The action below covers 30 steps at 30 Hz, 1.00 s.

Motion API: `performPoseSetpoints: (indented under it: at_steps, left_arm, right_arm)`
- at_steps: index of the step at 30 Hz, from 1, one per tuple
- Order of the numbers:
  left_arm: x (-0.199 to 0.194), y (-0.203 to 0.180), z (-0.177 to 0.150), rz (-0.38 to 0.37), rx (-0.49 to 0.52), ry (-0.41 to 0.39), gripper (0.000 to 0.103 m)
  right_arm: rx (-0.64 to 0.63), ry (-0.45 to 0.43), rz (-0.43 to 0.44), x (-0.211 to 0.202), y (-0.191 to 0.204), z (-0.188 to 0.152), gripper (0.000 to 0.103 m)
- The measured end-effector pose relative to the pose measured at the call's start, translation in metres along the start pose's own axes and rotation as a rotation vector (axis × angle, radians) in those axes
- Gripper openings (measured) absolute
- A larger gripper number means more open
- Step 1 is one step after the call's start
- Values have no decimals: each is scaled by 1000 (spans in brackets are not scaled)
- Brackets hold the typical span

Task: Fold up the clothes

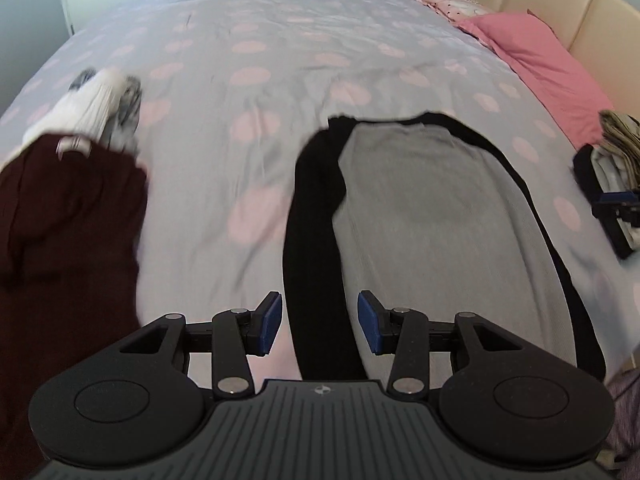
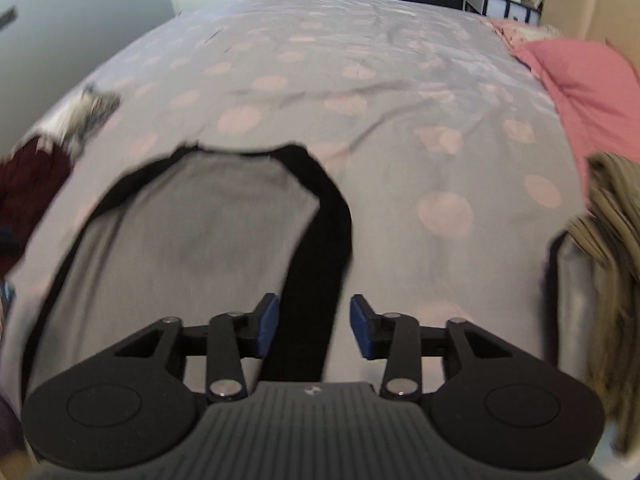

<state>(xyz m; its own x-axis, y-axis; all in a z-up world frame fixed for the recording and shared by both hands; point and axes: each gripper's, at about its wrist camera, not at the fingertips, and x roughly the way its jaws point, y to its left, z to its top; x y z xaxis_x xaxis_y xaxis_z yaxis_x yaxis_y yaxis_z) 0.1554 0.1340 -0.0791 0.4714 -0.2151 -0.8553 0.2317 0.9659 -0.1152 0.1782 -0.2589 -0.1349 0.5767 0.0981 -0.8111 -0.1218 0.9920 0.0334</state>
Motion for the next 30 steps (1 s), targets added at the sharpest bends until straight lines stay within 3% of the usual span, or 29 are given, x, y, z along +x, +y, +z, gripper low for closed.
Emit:
performPoseSetpoints:
  at_steps: [2, 8, 13, 18, 19, 21, 22, 26, 27, 30]
  left_arm:
    - [-5, 3, -19, -16, -44, 1, 41]
    - [6, -1, -57, -10, -106, 50, 47]
    - [22, 1, -82, -40, -156, 118, 47]
    - [29, 9, -93, -67, -223, 142, 47]
    - [30, 11, -96, -77, -241, 146, 47]
    - [32, 9, -96, -82, -237, 148, 47]
    - [33, 8, -96, -84, -236, 149, 47]
    - [39, 3, -98, -83, -221, 156, 44]
    - [40, 2, -98, -65, -215, 159, 33]
    - [41, 4, -97, -59, -231, 159, 18]
  right_arm:
    - [4, 4, -2, -10, 1, -23, 56]
    - [128, 92, 36, -6, -8, -79, 59]
    - [192, 161, 21, 5, -17, -110, 59]
    - [287, 241, 89, 17, -31, -135, 56]
    - [301, 249, 105, 18, -31, -138, 54]
    - [298, 252, 128, 19, -29, -141, 37]
    - [289, 253, 136, 20, -27, -140, 6]
    - [245, 212, 110, 15, -23, -133, 2]
    - [237, 189, 91, 11, -23, -129, 2]
    - [253, 85, -5, -10, -37, -114, 2]
